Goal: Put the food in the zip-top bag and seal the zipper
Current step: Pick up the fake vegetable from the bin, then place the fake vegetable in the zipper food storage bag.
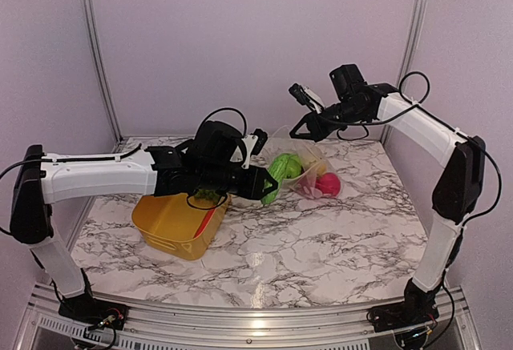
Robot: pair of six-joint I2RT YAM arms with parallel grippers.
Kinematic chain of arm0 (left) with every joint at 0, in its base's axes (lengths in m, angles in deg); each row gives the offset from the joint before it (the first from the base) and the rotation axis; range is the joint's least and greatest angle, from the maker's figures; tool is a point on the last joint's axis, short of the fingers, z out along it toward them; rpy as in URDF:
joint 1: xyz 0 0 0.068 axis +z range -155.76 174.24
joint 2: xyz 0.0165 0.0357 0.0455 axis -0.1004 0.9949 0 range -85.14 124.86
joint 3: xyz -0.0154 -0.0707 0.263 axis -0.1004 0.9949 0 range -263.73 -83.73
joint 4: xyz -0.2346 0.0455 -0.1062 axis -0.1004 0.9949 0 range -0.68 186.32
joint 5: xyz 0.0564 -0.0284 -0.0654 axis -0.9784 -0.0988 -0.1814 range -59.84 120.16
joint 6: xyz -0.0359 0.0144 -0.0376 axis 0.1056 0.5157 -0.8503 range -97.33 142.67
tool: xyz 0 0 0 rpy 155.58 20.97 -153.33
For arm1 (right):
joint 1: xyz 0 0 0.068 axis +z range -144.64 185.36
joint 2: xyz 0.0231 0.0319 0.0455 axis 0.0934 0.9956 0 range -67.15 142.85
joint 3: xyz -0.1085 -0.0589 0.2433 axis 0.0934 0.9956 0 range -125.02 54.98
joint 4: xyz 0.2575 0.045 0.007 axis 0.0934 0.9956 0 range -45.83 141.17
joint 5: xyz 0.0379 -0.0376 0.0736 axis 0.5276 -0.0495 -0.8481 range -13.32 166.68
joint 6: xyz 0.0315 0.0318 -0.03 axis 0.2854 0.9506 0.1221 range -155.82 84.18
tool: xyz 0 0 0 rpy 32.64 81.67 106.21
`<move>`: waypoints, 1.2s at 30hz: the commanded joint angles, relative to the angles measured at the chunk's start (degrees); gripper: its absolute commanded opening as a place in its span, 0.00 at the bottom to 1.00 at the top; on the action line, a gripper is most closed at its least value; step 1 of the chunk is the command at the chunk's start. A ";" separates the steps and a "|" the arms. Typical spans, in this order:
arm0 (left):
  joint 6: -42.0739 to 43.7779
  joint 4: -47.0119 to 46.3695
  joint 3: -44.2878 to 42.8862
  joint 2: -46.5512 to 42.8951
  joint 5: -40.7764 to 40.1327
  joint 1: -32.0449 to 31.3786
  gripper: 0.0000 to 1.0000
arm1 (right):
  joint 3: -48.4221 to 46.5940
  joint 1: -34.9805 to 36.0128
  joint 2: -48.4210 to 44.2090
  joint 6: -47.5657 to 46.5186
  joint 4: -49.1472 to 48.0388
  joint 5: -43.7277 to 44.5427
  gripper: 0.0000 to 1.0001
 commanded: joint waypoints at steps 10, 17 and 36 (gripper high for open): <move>-26.51 -1.62 -10.76 7.52 10.16 -1.14 0.07 | -0.21 0.54 -1.78 1.26 -2.68 3.27 0.00; -35.79 -6.32 -10.66 9.49 12.66 1.24 0.05 | -0.47 0.54 -2.75 1.33 -2.67 3.13 0.00; -55.23 -22.65 -8.49 17.13 12.21 5.38 0.00 | 4.68 0.86 -6.54 -1.35 -2.00 -2.92 0.00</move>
